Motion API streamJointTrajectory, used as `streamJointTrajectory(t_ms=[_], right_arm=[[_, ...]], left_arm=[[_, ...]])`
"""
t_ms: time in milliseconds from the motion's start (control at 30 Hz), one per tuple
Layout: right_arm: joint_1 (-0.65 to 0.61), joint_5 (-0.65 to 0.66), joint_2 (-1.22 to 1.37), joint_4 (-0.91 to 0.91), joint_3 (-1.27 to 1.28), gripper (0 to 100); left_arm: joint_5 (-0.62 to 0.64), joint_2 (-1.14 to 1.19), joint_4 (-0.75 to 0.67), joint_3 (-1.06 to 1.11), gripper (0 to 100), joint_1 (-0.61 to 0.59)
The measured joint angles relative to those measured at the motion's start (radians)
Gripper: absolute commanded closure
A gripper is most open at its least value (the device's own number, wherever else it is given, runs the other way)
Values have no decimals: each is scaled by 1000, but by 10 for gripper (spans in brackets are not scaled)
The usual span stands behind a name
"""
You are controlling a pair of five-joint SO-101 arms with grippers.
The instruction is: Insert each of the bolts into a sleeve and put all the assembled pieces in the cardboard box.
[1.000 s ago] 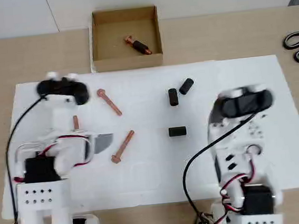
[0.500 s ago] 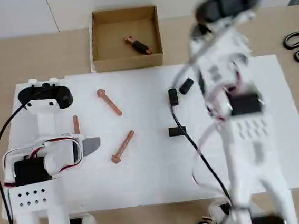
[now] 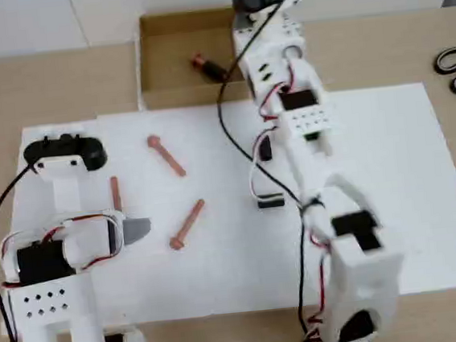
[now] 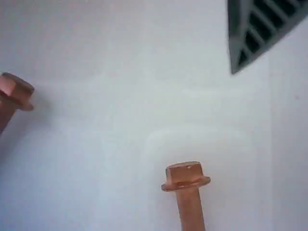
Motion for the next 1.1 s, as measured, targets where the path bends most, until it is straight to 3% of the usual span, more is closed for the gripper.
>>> streamJointTrajectory(t_ms=[233, 567, 800, 1100], right_arm=[[-14, 0, 345, -138, -221, 991], [-18, 3, 807, -149, -631, 983], [-25, 3, 959, -121, -844, 745], [-26, 2, 973, -20, -967, 723]], left_arm=[[0, 0, 0, 0, 661, 0], [0, 0, 0, 0, 661, 0], [0, 0, 0, 0, 661, 0], [0, 0, 0, 0, 661, 0]])
